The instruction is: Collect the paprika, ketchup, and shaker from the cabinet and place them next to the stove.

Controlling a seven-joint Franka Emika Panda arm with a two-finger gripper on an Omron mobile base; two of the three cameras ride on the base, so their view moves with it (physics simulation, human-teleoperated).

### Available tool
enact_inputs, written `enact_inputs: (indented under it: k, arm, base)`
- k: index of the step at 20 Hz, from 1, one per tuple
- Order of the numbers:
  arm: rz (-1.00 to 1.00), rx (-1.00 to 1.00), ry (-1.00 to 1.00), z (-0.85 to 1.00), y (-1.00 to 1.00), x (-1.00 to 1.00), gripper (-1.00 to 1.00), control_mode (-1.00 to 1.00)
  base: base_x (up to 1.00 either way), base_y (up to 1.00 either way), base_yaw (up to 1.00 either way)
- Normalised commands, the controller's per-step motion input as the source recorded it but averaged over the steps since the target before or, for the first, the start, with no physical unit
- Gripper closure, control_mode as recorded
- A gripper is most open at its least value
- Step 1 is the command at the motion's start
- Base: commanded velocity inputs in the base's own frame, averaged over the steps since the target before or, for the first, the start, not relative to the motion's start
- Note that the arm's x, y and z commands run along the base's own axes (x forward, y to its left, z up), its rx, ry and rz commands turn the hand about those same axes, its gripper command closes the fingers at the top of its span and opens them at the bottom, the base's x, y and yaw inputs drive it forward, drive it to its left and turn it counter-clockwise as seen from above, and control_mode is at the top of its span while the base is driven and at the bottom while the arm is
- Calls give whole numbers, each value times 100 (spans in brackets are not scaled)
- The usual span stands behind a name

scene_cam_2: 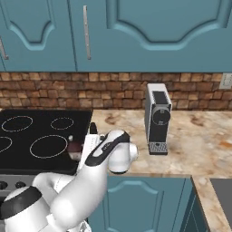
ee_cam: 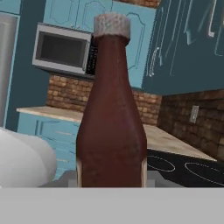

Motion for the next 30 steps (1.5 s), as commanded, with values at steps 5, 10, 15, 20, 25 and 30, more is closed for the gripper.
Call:
enact_inputs:
  k: [5,10,15,20,25,30]
  arm:
    - [0,0,0,-34,-8,49,100,-100]
    - [0,0,0,-27,0,49,100,-100]
    - [0,0,1,-27,0,48,100,-100]
    - [0,0,0,-35,0,41,100,-100]
    - [0,1,0,-29,-1,38,100,-100]
    - [0,2,0,-26,-4,38,100,-100]
  base:
    - [0,0,0]
    - [0,0,0]
    - [0,0,0]
    - [0,0,0]
    - [0,0,0]
    - [0,0,0]
